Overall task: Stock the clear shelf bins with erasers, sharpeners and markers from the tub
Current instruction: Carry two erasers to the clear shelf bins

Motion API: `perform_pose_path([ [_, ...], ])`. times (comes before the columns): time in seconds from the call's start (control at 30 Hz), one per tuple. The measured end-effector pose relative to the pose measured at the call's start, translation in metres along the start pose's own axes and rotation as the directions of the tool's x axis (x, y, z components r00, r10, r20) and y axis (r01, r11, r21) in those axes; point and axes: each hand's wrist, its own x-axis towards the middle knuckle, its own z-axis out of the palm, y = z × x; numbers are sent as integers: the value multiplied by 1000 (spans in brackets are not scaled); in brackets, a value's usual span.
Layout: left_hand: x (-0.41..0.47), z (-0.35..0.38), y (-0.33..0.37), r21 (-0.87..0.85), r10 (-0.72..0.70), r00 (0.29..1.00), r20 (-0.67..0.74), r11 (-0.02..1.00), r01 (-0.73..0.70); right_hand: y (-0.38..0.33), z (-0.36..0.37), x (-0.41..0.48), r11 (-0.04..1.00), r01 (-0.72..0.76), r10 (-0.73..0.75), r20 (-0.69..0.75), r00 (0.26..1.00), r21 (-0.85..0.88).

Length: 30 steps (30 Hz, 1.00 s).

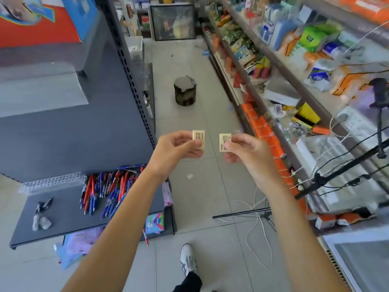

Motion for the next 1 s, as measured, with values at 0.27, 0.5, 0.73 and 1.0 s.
perform_pose_path([
  [0.27, 73, -6, -24, -43, -68, 998, -10, 997, 67, 14, 12, 78, 997, -80, 80, -17, 997, -11],
  [0.5, 133, 3, -26, -14, -98, 994, -50, 995, 98, 15, -2, 141, 995, -101, 101, -7, 995, 4],
  [0.73, 194, 26, -14, 26, -113, 985, -132, 993, 117, 13, -21, 222, 996, -94, 92, 99, 991, 9],
  [1.0, 261, 32, 6, 71, -69, 970, -233, 994, 88, 12, -46, 301, 994, -110, 106, 175, 979, 11],
])
